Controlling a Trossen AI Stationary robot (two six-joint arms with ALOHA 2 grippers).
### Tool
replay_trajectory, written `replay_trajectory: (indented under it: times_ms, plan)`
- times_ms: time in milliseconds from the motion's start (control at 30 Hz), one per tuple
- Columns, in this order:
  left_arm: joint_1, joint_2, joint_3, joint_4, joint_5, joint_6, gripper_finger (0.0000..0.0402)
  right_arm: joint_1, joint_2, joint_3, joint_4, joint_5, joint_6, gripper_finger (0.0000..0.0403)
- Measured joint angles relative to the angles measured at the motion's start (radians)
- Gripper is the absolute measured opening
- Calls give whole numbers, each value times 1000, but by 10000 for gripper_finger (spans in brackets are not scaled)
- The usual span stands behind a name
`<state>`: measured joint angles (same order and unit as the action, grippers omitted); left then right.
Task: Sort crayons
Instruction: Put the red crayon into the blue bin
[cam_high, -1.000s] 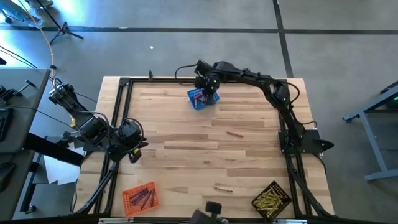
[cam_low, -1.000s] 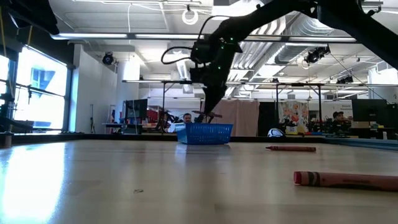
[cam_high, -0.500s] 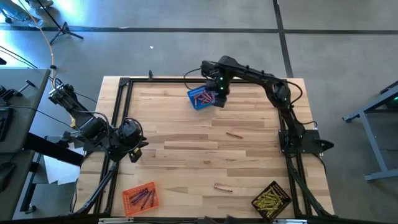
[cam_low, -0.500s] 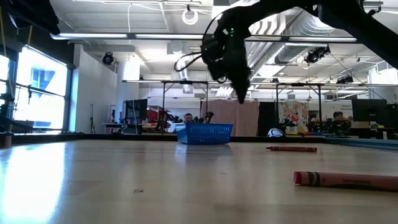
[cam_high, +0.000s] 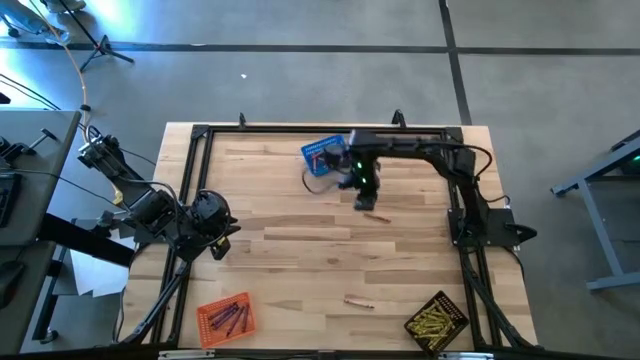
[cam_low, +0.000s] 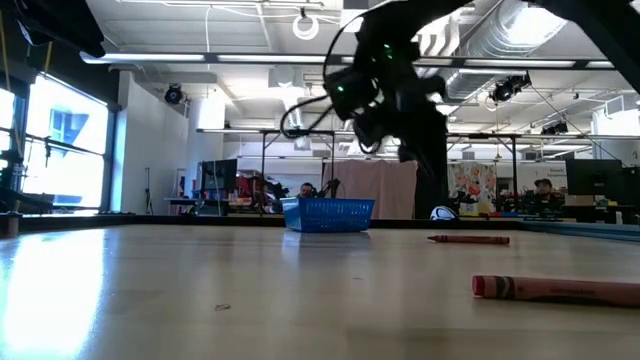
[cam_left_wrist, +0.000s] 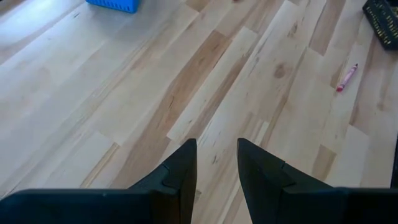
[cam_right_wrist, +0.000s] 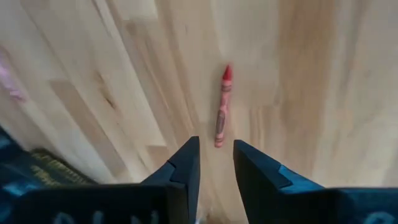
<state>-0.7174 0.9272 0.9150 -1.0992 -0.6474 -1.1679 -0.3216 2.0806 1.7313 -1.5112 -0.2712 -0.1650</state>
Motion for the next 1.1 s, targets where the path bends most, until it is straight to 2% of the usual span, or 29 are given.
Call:
replay_trajectory:
  times_ms: [233,367,467,667,833,933,1033,1100]
  plan:
    - [0,20,0,1,-8,1,104,28,-187,-400,363,30,144,80]
    - [4,31,0,0,-12,1,104,35,-276,-553,570,58,259,80]
    - [15,38,0,1,-12,-7,104,41,-304,-637,657,53,314,80]
    - [41,44,0,4,-12,-8,104,56,-308,-750,737,56,368,80]
    - [67,43,0,4,-12,-9,104,62,-309,-785,776,76,401,77]
    - [81,43,0,5,-12,-12,104,63,-309,-787,782,100,446,57]
    - [92,43,0,5,-12,-31,104,63,-308,-782,787,102,467,16]
    - [97,43,0,5,-11,-34,104,63,-306,-766,781,100,479,11]
